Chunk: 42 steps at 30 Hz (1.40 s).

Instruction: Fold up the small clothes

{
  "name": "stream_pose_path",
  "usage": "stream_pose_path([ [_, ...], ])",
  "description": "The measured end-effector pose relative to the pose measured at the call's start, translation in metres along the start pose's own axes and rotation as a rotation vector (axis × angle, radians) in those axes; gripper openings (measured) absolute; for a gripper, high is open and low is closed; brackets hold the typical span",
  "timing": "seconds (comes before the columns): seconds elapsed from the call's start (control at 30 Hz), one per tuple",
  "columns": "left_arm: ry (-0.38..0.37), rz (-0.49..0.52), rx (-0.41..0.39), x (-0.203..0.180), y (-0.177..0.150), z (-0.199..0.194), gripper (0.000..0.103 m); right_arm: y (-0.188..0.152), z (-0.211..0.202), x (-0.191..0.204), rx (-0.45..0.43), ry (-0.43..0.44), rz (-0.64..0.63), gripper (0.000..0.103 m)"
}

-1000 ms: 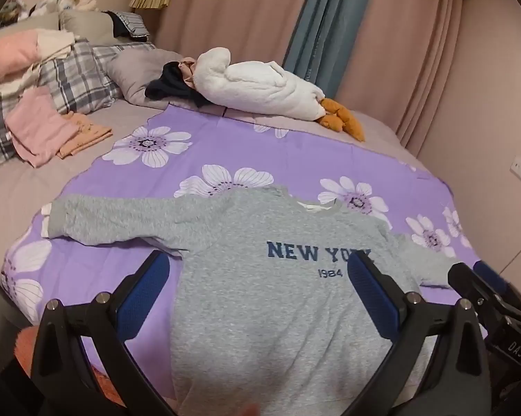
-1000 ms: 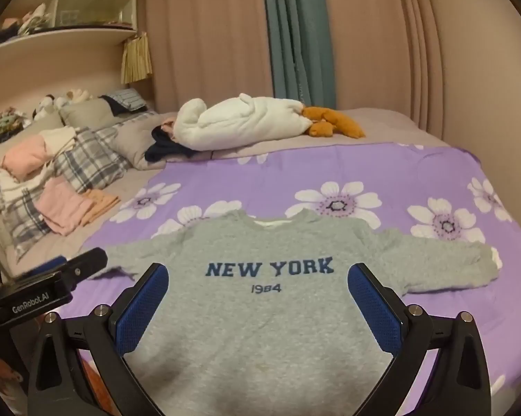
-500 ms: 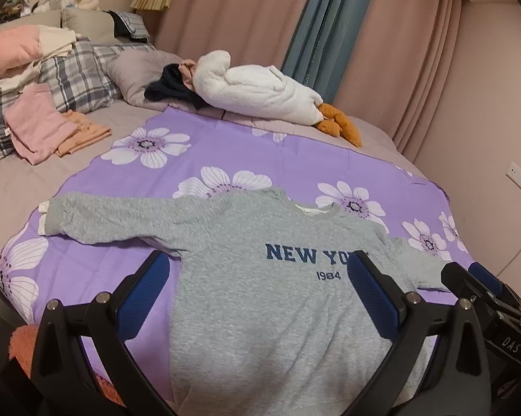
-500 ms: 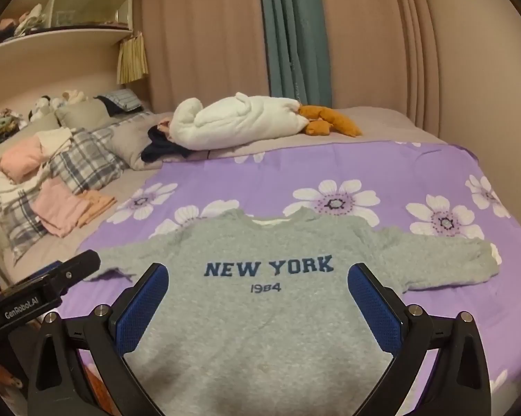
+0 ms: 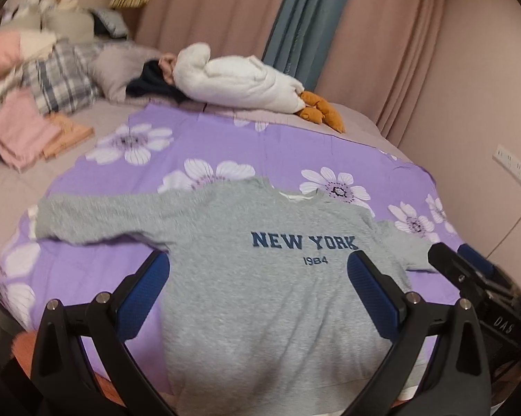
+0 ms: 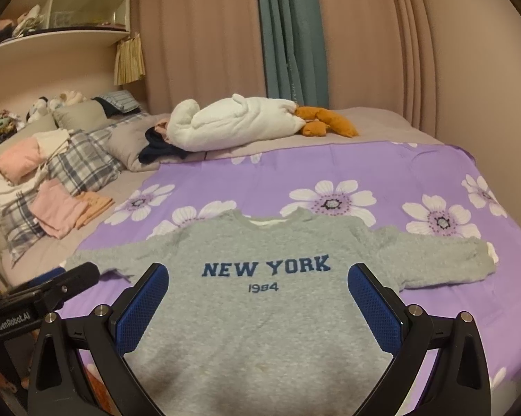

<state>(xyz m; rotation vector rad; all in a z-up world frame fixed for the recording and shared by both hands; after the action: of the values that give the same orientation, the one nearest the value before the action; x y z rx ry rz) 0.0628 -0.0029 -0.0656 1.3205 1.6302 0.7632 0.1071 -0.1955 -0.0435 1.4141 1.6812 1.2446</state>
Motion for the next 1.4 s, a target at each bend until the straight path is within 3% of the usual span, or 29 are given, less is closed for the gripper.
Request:
stream_pose_path([
  [0.4,0.005,0.012,0.025,0.0,-0.002,0.003,0.102,-0.001,-0.002,0.002,0.001,-0.007,-0.005,0.102],
  [0.7,0.006,0.054,-0.007,-0.012,0.004,-0.002,0.103,0.002,-0.006,-0.001,-0.011,0.002,0.007,0.102],
  [1.0,0.097,0.071,-0.03,-0.004,0.005,-0.003,0.103,0.002,-0.004,-0.002,-0.006,0.001,0.0,0.102],
  [1.4,0.032,0.025,0.025,-0.006,0.0,0.004,0.103,0.002,-0.005,-0.003,-0.008,-0.007,-0.002,0.102],
])
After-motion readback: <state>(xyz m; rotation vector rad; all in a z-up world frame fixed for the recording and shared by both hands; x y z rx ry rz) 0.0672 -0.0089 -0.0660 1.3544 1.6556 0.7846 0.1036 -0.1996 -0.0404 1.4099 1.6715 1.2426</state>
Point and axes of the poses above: each gripper's, at about its wrist camera, not at the fingertips, and z roughly the way its jaws point, x to its left, y to its top, the point moved 9 cm from there along z, roughly the way its jaws point, and after that the axes turned 7 degrees about -x, right-handed, at the moved point
